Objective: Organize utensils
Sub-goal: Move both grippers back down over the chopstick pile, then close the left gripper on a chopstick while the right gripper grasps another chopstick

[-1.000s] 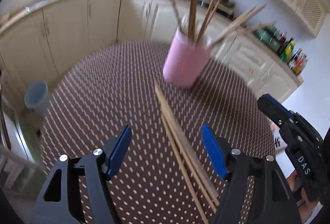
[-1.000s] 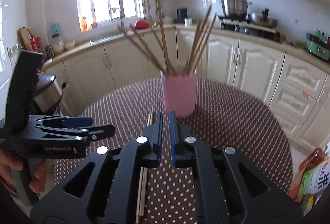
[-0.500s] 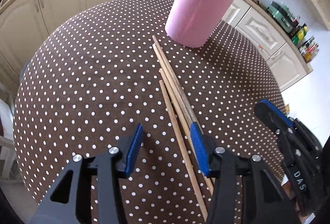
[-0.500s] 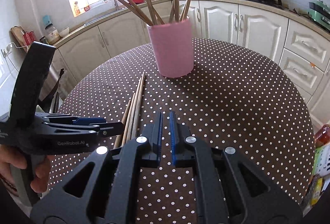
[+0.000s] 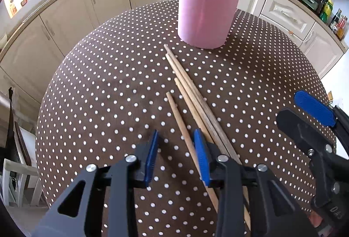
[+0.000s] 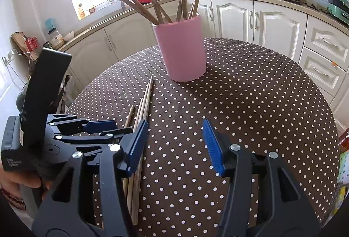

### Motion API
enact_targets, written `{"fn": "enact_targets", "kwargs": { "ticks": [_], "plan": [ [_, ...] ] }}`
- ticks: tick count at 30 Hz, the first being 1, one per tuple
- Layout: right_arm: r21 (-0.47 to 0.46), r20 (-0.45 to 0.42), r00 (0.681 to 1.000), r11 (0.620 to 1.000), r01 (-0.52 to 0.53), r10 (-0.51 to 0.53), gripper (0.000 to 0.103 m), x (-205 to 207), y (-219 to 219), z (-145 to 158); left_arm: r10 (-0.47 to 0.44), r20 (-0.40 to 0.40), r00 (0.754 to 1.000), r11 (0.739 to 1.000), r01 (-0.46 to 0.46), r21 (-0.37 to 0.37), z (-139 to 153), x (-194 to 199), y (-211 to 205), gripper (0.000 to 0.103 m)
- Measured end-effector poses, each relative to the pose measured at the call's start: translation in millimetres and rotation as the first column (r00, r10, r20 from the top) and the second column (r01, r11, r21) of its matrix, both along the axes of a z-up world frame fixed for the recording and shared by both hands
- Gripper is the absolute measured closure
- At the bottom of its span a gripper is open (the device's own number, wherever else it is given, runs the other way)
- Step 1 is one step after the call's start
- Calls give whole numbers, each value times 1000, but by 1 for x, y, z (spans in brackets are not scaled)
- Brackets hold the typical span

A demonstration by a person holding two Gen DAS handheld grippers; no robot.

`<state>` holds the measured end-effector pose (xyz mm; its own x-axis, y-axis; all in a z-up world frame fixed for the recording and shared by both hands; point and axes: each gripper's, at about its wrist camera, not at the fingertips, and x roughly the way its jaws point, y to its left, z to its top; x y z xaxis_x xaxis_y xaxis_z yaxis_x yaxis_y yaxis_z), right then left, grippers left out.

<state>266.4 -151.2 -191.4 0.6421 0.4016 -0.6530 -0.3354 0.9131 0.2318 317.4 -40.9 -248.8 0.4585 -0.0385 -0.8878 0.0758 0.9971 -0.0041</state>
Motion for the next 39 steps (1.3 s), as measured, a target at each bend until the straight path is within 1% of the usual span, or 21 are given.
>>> {"fn": "enact_targets", "kwargs": {
  "ticks": [2,3,4,6,8,9,10,11,12,15,18,21,22,24,26,28,31,34,36,38,39],
  "plan": [
    [2,-16,1000,1000,-4,4,51,5,0,-1,-6,7,1000,1000,6,4,-1,5,1,79],
    [-2,-23,1000,1000,-8,8,51,7,1,-1,3,10,1000,1000,-3,2,-1,7,5,89],
    [-9,-33,999,1000,-17,17,51,11,4,-2,8,10,1000,1000,-8,-7,1,9,14,92],
    [-18,-48,998,999,-38,37,51,17,10,-3,10,3,1000,998,-10,-54,1,15,26,96],
    [-24,-77,995,997,-71,69,51,26,18,-5,9,3,1000,997,-8,-82,2,20,34,97],
    [-33,-82,994,996,-79,76,53,29,21,-6,9,3,1000,996,-9,-94,1,22,37,97],
    [-46,-86,992,995,-92,88,62,32,25,-7,10,1,1000,994,-10,-112,1,26,40,97],
    [-58,-97,990,992,-110,104,68,35,30,-8,12,1,1000,993,-12,-118,1,28,42,97],
    [-72,-111,987,989,-127,119,69,39,37,-10,22,7,1000,993,-21,-116,2,31,44,97],
    [-109,-122,983,982,-152,138,69,49,51,-12,26,9,1000,993,-25,-114,2,35,52,97],
    [-119,-134,979,978,-170,154,69,59,62,-11,21,10,1000,993,-20,-116,3,39,58,97],
    [-170,-141,979,970,-171,148,70,69,71,-13,18,21,1000,992,-15,-128,2,42,61,97],
    [-172,-148,977,969,-177,153,71,71,74,-15,15,25,1000,992,-11,-128,0,33,60,97],
    [-210,-145,979,962,-173,144,71,74,80,-18,12,31,999,991,-8,-131,1,32,64,97],
    [-198,-154,976,963,-183,154,71,79,86,-18,13,35,999,990,-8,-141,1,32,67,97],
    [-218,-150,977,958,-184,154,71,81,94,-19,11,39,999,989,-6,-145,-1,24,73,97],
    [-244,-159,975,951,-192,157,71,88,104,-18,9,42,999,989,-3,-148,-1,25,74,97],
    [-299,-183,972,933,-198,148,73,99,123,-24,7,39,999,988,-1,-151,-3,28,75,97],
    [-324,-182,973,925,-197,143,76,107,135,-25,5,35,999,989,0,-151,-3,32,74,97],
    [-323,-202,968,924,-207,146,86,114,145,-25,5,30,1000,989,0,-147,-1,38,73,97],
    [-318,-214,965,924,-213,149,93,120,150,-25,4,28,1000,990,0,-144,0,41,72,97]
  ]
}}
